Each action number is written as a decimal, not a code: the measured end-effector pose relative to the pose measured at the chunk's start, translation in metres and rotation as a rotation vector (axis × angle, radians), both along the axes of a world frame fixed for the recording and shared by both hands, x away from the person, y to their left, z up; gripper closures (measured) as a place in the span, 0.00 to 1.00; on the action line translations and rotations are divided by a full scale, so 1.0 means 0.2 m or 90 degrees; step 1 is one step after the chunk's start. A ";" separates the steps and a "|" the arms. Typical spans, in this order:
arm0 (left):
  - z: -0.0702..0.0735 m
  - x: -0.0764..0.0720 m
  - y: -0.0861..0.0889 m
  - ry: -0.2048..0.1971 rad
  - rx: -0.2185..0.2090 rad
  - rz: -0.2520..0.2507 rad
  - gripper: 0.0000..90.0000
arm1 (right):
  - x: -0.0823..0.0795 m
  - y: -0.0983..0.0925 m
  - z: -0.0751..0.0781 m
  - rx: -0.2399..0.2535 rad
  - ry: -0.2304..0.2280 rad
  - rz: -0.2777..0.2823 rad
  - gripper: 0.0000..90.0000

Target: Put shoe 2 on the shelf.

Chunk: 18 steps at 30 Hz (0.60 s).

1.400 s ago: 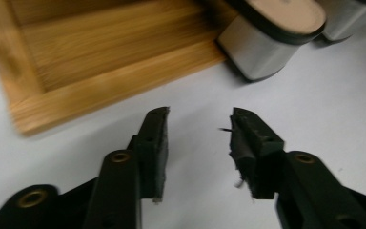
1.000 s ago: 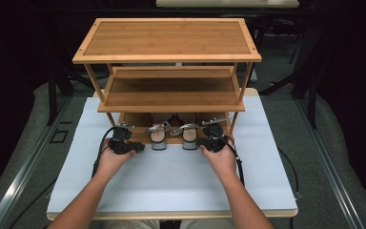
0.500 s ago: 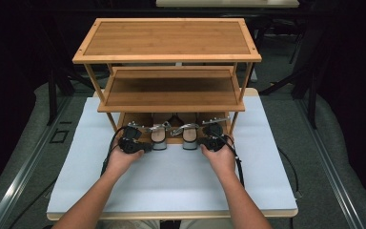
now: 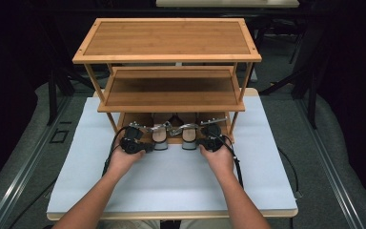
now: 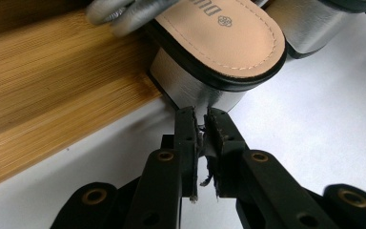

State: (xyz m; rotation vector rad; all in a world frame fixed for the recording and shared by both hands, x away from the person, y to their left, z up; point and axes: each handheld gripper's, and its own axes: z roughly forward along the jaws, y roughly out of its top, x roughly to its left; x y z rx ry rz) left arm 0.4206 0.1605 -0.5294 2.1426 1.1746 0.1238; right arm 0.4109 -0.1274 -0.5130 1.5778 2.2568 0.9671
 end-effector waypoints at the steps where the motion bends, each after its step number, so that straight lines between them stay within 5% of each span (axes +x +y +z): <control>1: 0.00 0.00 0.00 -0.003 0.003 0.002 0.92 | 0.00 0.00 0.00 0.004 0.002 0.002 0.94; 18: 0.00 0.00 -0.03 0.001 -0.004 -0.010 0.91 | 0.00 0.02 0.00 0.008 0.007 0.007 0.93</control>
